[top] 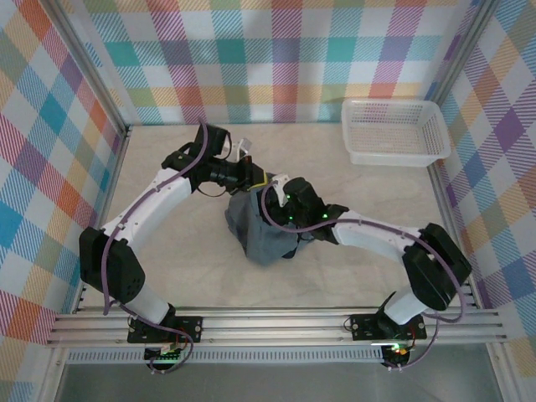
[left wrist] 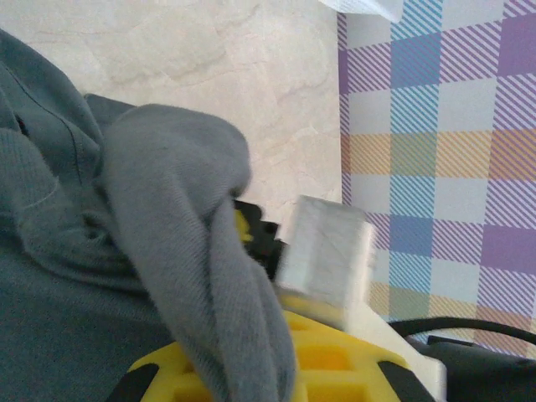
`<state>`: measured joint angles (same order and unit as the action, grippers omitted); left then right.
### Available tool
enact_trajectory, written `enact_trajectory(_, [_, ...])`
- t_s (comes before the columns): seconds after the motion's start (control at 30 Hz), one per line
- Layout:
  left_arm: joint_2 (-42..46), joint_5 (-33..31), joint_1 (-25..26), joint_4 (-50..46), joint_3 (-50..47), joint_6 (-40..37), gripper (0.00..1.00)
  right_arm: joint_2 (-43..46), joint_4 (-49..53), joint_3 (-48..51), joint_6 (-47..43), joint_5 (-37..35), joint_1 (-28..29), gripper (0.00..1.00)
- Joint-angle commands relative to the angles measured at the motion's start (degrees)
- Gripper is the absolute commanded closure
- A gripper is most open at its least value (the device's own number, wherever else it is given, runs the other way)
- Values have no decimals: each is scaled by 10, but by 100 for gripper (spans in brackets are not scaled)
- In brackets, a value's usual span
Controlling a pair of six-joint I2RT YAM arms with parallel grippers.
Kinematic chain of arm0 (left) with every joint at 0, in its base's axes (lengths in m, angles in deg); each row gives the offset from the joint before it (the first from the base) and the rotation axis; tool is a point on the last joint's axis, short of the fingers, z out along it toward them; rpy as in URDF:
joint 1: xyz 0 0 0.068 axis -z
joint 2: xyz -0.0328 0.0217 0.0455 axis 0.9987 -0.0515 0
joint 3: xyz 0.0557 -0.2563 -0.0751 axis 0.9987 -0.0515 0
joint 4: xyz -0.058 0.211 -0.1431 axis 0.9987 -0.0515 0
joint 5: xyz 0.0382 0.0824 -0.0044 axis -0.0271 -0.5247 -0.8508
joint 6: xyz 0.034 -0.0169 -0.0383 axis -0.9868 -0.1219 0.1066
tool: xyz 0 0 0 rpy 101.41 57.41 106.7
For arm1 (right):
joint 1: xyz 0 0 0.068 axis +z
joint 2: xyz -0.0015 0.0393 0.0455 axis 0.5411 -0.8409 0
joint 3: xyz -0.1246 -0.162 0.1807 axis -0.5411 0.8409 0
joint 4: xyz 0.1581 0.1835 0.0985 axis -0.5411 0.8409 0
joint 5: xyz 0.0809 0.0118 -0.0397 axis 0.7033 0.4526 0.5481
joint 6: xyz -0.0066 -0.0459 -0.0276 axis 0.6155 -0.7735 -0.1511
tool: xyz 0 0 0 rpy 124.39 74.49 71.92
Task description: Fold the inside-out t-shirt
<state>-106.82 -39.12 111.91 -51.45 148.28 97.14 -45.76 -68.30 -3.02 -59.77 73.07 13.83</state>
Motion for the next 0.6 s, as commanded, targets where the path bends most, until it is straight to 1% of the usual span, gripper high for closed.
enact_trajectory(0.0, [25,-30,-9,-25,34,-24,100,14,-16,-54,-20,60,1,83])
enact_trajectory(0.03, [24,-42,-15,-35,36,-37,100,24,-11,-55,-21,102,1,96])
enact_trajectory(0.07, [18,-55,-27,-45,36,-56,100,41,-7,-51,-19,166,-1,100])
enact_trajectory(0.13, [-3,-78,-61,-63,33,-108,100,80,-25,-32,-6,334,-11,100])
enact_trajectory(0.2, [-26,-91,-89,-65,24,-167,100,117,-58,-9,32,439,-23,100])
enact_trajectory(0.23, [-36,-91,-99,-61,18,-184,100,129,-68,-1,42,454,-27,100])
enact_trajectory(0.27, [-45,-75,-108,-53,10,-196,98,146,-73,8,50,463,-33,100])
enact_trajectory(0.3, [-52,-55,-113,-45,4,-202,91,160,-77,17,56,464,-40,100])
enact_trajectory(0.37, [-51,-34,-114,-33,-6,-209,75,181,-96,35,68,458,-55,100])
enact_trajectory(0.43, [-35,-37,-114,-36,-15,-223,58,187,-108,48,77,447,-75,100])
enact_trajectory(0.5, [-7,-51,-114,-45,-24,-243,47,183,-101,50,74,438,-89,100])
enact_trajectory(0.57, [30,-46,-114,-39,-44,-252,41,179,-94,52,67,420,-97,100])
